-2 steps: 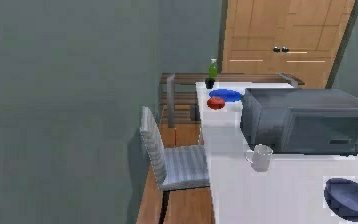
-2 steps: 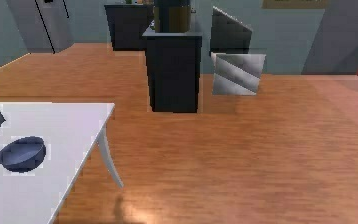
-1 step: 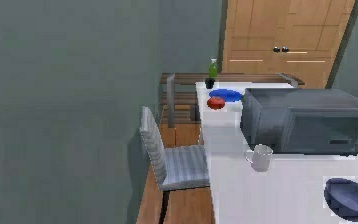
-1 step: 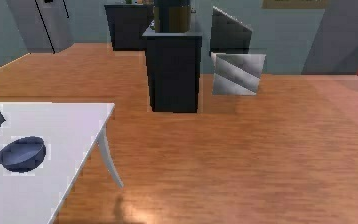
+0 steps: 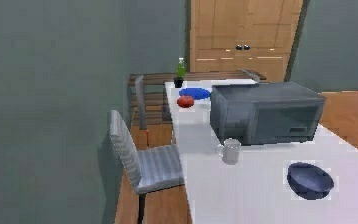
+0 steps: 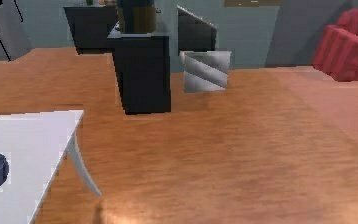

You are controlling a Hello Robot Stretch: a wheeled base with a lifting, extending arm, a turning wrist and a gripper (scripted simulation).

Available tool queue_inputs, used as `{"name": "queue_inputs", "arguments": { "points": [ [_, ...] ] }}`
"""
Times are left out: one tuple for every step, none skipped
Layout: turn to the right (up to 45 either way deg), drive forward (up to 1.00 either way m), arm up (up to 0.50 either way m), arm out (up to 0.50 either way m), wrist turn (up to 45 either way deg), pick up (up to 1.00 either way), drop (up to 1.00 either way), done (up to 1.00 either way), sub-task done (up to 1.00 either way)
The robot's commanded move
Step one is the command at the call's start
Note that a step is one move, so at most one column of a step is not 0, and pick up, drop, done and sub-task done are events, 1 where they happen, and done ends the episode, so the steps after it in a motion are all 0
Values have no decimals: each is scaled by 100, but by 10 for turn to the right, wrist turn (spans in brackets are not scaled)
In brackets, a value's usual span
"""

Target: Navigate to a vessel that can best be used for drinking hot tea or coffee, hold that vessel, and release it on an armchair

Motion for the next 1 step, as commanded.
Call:
{"name": "queue_inputs", "arguments": {
  "points": [
    [450, 0, 0, 0, 0, 0, 0, 0, 0]
  ]
}}
